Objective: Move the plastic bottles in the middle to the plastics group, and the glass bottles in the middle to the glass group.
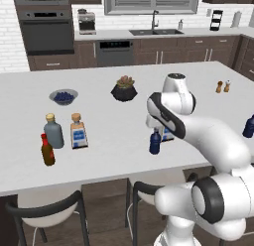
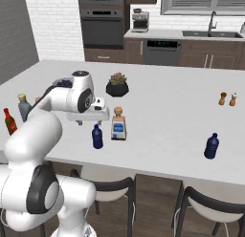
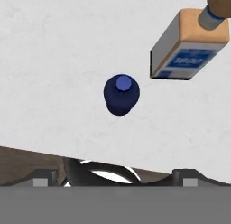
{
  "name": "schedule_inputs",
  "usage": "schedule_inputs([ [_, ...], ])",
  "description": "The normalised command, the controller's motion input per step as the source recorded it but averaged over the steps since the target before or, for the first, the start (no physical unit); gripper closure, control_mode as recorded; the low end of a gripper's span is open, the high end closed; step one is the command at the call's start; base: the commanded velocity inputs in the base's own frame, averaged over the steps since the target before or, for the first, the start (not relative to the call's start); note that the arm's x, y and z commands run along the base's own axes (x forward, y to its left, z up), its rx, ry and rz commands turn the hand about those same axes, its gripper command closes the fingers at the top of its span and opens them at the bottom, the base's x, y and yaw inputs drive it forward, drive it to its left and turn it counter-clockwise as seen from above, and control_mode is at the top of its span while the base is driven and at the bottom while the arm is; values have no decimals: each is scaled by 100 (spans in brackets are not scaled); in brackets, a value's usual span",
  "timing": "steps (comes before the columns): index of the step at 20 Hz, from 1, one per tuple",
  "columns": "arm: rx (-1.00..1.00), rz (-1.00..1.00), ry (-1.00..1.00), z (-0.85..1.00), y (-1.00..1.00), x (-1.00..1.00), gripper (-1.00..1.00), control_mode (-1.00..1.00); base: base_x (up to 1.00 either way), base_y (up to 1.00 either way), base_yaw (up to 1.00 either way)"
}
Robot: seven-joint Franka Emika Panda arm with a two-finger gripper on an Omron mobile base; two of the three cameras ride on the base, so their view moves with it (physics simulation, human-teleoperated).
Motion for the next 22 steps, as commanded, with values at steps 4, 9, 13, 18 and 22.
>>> schedule_inputs([
  [4,5,1,-12,-39,0,38,-100,-100,0,0,0],
  [9,-4,0,0,-3,0,21,-100,-100,0,0,0],
  [13,-9,0,0,-4,0,21,-100,-100,0,0,0],
  [18,-1,0,0,-32,0,23,-100,-100,0,0,0],
  [22,0,0,0,-30,0,17,-100,-100,0,0,0],
])
